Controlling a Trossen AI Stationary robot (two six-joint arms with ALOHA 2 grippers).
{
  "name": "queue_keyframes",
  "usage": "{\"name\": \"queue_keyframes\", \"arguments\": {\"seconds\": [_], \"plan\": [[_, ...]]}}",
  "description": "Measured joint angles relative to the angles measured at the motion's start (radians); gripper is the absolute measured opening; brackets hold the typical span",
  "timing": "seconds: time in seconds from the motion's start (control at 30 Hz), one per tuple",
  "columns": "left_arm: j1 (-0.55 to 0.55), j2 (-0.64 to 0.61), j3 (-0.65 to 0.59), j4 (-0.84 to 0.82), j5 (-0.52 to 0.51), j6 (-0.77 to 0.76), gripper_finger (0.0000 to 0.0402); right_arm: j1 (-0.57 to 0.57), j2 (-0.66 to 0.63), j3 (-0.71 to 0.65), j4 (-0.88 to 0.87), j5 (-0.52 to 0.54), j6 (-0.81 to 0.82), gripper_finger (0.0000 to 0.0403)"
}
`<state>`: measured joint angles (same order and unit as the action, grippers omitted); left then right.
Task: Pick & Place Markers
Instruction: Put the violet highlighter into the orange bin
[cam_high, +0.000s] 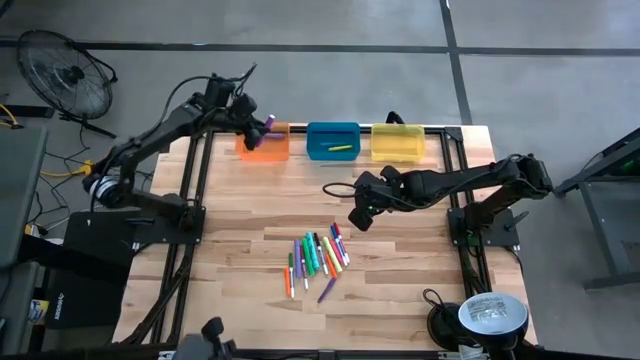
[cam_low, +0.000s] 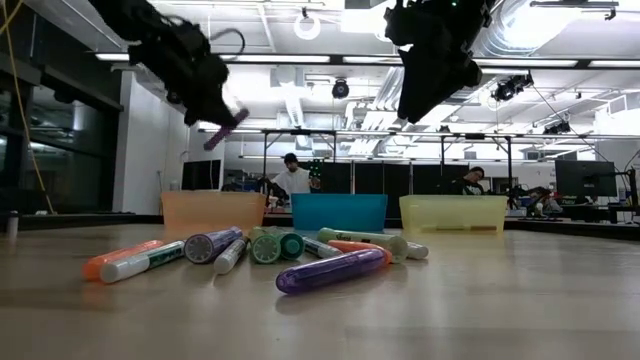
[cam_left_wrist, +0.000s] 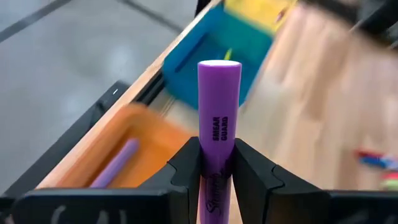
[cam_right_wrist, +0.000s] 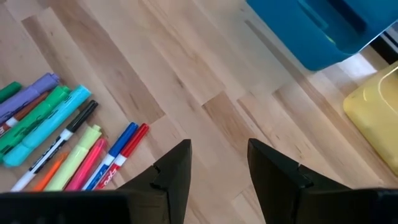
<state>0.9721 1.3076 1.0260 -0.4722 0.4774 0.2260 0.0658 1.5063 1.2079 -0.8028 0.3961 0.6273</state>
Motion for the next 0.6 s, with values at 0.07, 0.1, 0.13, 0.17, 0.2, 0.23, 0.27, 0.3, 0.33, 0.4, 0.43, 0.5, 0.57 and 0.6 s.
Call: {"name": "queue_keyframes", "arguments": {"seconds": [0.07, 0.1, 0.13, 0.17, 0.2, 0.23, 0.27, 0.3, 0.33, 0.4, 0.43, 0.5, 0.57, 0.6], "plan": [[-0.003, 0.041, 0.0, -0.009, -0.044, 0.055, 0.0069, 0.0, 0.0, 0.0, 0.0, 0.011, 0.0, 0.0145], [-0.004, 0.06, 0.0, -0.013, -0.071, 0.081, 0.0069, 0.0, 0.0, 0.0, 0.0, 0.016, 0.0, 0.0145], [-0.004, 0.075, 0.0, -0.021, -0.096, 0.107, 0.0069, 0.0, 0.0, 0.0, 0.0, 0.019, 0.002, 0.0146], [-0.004, 0.087, -0.001, -0.027, -0.123, 0.138, 0.0069, 0.0, 0.0, 0.0, 0.0, 0.02, 0.004, 0.0146], [-0.004, 0.097, 0.001, -0.029, -0.157, 0.171, 0.0069, -0.002, 0.0, 0.0, 0.0, 0.021, 0.004, 0.0146], [-0.008, 0.109, 0.007, -0.033, -0.191, 0.207, 0.0069, -0.002, 0.0, 0.0, 0.0, 0.021, 0.004, 0.0146], [-0.015, 0.122, 0.013, -0.045, -0.234, 0.239, 0.0069, -0.004, 0.0, 0.0, 0.0, 0.02, 0.004, 0.0145], [-0.023, 0.134, 0.02, -0.059, -0.284, 0.273, 0.0069, -0.005, 0.0, 0.0, 0.0, 0.02, 0.004, 0.0145], [-0.034, 0.145, 0.027, -0.07, -0.332, 0.307, 0.0069, -0.007, 0.0, 0.0, 0.001, 0.02, 0.004, 0.0145], [-0.051, 0.16, 0.042, -0.086, -0.399, 0.37, 0.0069, -0.009, 0.0, 0.0, 0.005, 0.021, 0.004, 0.0146], [-0.06, 0.165, 0.047, -0.093, -0.42, 0.396, 0.0069, -0.012, 0.0, 0.0, 0.008, 0.021, 0.005, 0.0146], [-0.077, 0.177, 0.05, -0.108, -0.444, 0.439, 0.0069, -0.014, 0.0, 0.0, 0.012, 0.021, 0.008, 0.0146], [-0.098, 0.193, 0.05, -0.112, -0.476, 0.471, 0.0069, -0.015, 0.0, 0.0, 0.012, 0.032, 0.028, 0.0145], [-0.108, 0.202, 0.05, -0.107, -0.49, 0.485, 0.0069, -0.015, 0.0, 0.0, 0.012, 0.04, 0.037, 0.0145]]}}
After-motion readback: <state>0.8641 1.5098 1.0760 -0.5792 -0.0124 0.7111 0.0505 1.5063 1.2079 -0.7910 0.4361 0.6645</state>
